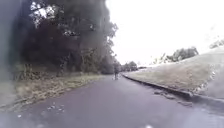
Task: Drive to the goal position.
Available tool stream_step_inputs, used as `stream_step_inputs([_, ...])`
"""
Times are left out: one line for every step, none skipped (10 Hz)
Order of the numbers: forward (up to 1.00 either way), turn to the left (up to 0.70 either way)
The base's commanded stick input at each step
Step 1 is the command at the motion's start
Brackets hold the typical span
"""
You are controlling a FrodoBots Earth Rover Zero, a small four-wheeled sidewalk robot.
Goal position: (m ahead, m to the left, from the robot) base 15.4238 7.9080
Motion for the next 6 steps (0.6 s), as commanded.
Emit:
stream_step_inputs([1.0,0.0])
stream_step_inputs([1.0,0.0])
stream_step_inputs([1.0,0.0])
stream_step_inputs([1.0,0.0])
stream_step_inputs([1.0,0.17])
stream_step_inputs([1.0,0.0])
